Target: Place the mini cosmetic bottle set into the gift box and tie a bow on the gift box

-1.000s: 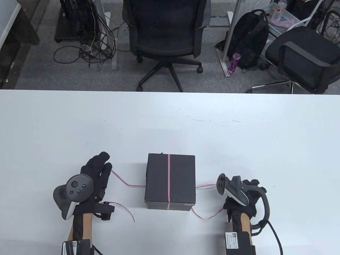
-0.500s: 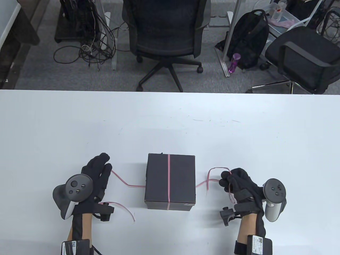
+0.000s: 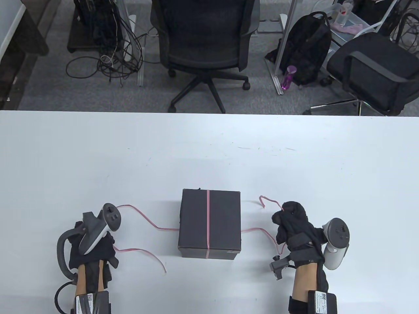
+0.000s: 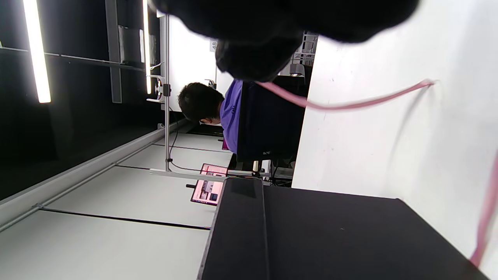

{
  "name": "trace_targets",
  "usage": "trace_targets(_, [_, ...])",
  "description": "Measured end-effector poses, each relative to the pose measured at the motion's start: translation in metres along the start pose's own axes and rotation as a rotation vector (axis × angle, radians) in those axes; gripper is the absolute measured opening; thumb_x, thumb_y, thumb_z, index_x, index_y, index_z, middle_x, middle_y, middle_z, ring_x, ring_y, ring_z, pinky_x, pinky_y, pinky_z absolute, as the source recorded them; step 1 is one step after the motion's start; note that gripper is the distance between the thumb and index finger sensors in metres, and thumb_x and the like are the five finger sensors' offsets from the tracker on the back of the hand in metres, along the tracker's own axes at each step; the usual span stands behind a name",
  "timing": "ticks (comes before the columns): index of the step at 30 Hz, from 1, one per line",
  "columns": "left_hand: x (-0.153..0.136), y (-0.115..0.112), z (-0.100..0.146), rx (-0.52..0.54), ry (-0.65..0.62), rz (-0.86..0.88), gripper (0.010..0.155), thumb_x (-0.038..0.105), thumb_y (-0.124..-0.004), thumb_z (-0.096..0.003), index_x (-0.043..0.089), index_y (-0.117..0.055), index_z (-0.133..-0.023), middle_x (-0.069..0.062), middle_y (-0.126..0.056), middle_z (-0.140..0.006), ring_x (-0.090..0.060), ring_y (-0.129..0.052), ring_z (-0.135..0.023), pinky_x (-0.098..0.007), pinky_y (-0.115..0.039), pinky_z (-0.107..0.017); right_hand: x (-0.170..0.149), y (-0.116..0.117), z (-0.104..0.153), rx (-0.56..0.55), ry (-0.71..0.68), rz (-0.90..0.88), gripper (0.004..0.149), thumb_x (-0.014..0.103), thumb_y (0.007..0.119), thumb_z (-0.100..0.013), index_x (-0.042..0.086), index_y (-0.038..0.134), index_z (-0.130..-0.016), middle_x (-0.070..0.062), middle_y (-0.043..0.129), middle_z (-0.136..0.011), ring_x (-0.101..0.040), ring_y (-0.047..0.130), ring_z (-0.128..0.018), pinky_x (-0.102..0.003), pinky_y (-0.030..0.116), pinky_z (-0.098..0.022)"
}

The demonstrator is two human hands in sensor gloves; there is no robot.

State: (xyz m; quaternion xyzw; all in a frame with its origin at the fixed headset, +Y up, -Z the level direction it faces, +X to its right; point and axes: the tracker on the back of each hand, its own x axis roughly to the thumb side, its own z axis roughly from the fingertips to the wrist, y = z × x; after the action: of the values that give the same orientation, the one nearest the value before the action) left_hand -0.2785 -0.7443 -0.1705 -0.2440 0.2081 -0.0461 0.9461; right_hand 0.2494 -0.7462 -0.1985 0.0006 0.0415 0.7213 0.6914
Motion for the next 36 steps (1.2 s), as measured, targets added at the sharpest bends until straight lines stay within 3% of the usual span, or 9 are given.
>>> trace_targets(6, [0.021,-0.029,-0.015,-0.133,-0.014,-0.181,0.092,0.031,-0.098,-0.0409,0.041,-0.043,-0.115,-0.024,-0.045,-0.119,-0.046,-0.07,-0.098,-0.064,-0.07,-0.069,-0.005,0.002,-0.001,-0.006,0.024,0.01,0.043,0.014,0.061,-0.061,-0.008,0.048,-0.096,-0.017,0.086,-0.064,-0.003,0.086,-0.019,-0.025,0.085,-0.017])
trace_targets(10, [0.03,-0.03,-0.013,-0.135,-0.041,-0.17,0.099,0.047,-0.098,-0.0365,0.029,-0.044,-0.117,-0.024,-0.049,-0.118,-0.045,-0.072,-0.097,-0.063,-0.071,-0.068,-0.008,0.001,-0.001,-0.015,0.033,-0.002,0.043,0.015,0.061,-0.061,-0.007,0.049,-0.096,-0.017,0.086,-0.064,-0.003,0.086,-0.019,-0.025,0.085,-0.017])
trace_targets(14, [0.039,-0.03,-0.012,-0.085,-0.028,-0.219,0.082,0.05,-0.092,-0.0407,0.021,-0.061,-0.111,-0.017,-0.058,-0.116,-0.04,-0.075,-0.095,-0.06,-0.072,-0.069,-0.009,0.001,-0.001,-0.021,0.039,0.003,0.043,0.015,0.062,-0.061,-0.007,0.05,-0.096,-0.017,0.087,-0.062,-0.003,0.086,-0.018,-0.025,0.085,-0.016])
trace_targets(17, [0.042,-0.031,-0.014,-0.064,-0.016,-0.244,0.066,0.048,-0.087,-0.0459,0.022,-0.068,-0.104,-0.011,-0.064,-0.112,-0.036,-0.079,-0.091,-0.057,-0.073,-0.069,-0.009,0.001,0.0,-0.022,0.042,0.008,0.043,0.016,0.062,-0.061,-0.007,0.05,-0.096,-0.016,0.087,-0.062,-0.003,0.086,-0.018,-0.025,0.085,-0.016])
trace_targets(19, [0.042,-0.033,-0.015,-0.061,-0.018,-0.235,0.05,0.045,-0.085,-0.0487,0.019,-0.078,-0.09,-0.007,-0.066,-0.111,-0.033,-0.08,-0.092,-0.057,-0.072,-0.07,-0.009,0.001,0.001,-0.022,0.042,0.008,0.043,0.016,0.063,-0.061,-0.007,0.051,-0.096,-0.016,0.087,-0.062,-0.003,0.086,-0.018,-0.025,0.085,-0.016])
trace_targets(24, [0.036,-0.032,-0.018,-0.124,-0.049,-0.165,0.048,0.041,-0.08,-0.052,0.017,-0.075,-0.093,-0.011,-0.061,-0.113,-0.037,-0.076,-0.094,-0.061,-0.069,-0.072,-0.009,0.002,0.001,-0.008,0.045,0.012,0.044,0.016,0.063,-0.061,-0.008,0.051,-0.096,-0.016,0.087,-0.061,-0.003,0.086,-0.018,-0.026,0.085,-0.016])
trace_targets(29, [0.013,-0.022,-0.017,-0.193,-0.188,0.161,0.046,0.036,-0.078,-0.0535,0.013,-0.081,-0.093,-0.023,-0.057,-0.115,-0.05,-0.069,-0.098,-0.067,-0.065,-0.072,-0.01,0.003,0.001,-0.005,0.048,0.029,0.044,0.016,0.063,-0.061,-0.008,0.051,-0.095,-0.016,0.087,-0.061,-0.004,0.086,-0.018,-0.026,0.085,-0.017])
trace_targets(33, [-0.006,-0.014,-0.016,-0.177,-0.472,0.576,0.043,0.038,-0.076,-0.0552,0.013,-0.082,-0.09,-0.019,-0.058,-0.119,-0.054,-0.052,-0.109,-0.072,-0.055,-0.074,-0.012,0.004,0.001,0.005,0.04,0.032,0.044,0.017,0.064,-0.061,-0.008,0.052,-0.095,-0.016,0.088,-0.06,-0.003,0.086,-0.018,-0.026,0.086,-0.017])
trace_targets(36, [-0.014,-0.009,-0.016,-0.13,-0.649,0.814,0.041,0.04,-0.073,-0.0559,0.015,-0.081,-0.088,-0.018,-0.065,-0.117,-0.054,-0.058,-0.111,-0.072,-0.057,-0.074,-0.013,0.006,0.0,0.027,0.041,0.017,0.046,0.019,0.065,-0.062,-0.008,0.052,-0.096,-0.015,0.088,-0.059,-0.004,0.086,-0.017,-0.026,0.086,-0.016])
